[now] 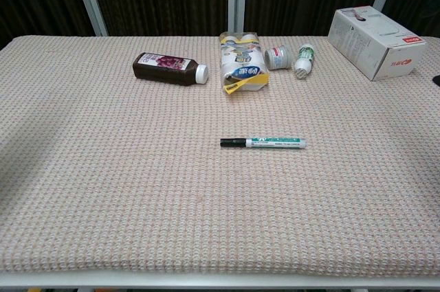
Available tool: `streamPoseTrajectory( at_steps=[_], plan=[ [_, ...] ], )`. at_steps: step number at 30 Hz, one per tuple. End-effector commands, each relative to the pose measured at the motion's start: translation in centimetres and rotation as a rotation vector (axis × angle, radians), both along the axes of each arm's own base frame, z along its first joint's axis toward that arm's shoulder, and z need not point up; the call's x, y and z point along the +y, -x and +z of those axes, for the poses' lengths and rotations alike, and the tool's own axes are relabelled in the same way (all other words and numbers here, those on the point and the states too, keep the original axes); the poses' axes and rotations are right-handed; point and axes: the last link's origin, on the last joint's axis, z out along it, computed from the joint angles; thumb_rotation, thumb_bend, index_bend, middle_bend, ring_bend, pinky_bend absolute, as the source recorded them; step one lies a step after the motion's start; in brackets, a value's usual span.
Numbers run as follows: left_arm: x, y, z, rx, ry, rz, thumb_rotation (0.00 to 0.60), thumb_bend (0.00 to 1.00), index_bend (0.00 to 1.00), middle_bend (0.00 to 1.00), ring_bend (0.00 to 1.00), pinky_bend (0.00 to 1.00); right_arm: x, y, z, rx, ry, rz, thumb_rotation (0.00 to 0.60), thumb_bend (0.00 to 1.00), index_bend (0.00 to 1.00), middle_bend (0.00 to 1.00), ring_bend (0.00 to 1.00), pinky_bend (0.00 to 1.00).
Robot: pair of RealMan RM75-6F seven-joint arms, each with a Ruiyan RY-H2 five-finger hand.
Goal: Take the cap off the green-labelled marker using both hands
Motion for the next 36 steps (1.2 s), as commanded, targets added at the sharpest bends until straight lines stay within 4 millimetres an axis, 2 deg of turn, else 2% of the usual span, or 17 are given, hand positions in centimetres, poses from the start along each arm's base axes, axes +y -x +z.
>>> streamPoseTrajectory(
  at_steps=[1,5,9,15,24,36],
  plan=[
    [0.0,0.2,-0.2,-0.001,0.007,0.005,0.600,0.15,0.28,0.29,0.22,0.25,-1.9,-2.2,-1.6,0.015,-0.095,0.010,0.600,0.21,0.25,0.31,0.67,0.86],
    [-0.1,0.7,-0.4,-0.004,0.020,0.015,0.600,0.15,0.28,0.29,0.22,0.26,-3.3,-3.4,-3.1,0.071,-0.143,0.014,0.600,0.21,0.31,0.35,0.71,0.86],
    [-0.3,1.1,-0.5,-0.012,0.029,0.018,0.600,0.15,0.28,0.29,0.22,0.26,-4.3,-4.6,-5.3,0.100,-0.220,0.008,0.600,0.21,0.37,0.38,0.73,0.86],
    [-0.7,1.7,-0.5,-0.022,0.039,0.024,0.600,0.15,0.28,0.29,0.22,0.26,-5.7,-5.5,-8.3,0.158,-0.251,-0.012,0.600,0.20,0.43,0.41,0.74,0.86],
    [-1.0,2.4,-0.8,-0.027,0.056,0.025,0.600,0.15,0.28,0.29,0.22,0.26,-6.0,-6.0,-12.1,0.199,-0.305,-0.046,0.600,0.21,0.44,0.42,0.73,0.86],
    [-1.0,2.4,-0.9,-0.029,0.065,0.021,0.600,0.15,0.28,0.29,0.22,0.26,-6.6,-5.9,-14.7,0.208,-0.301,-0.073,0.600,0.22,0.43,0.43,0.74,0.86]
  ],
)
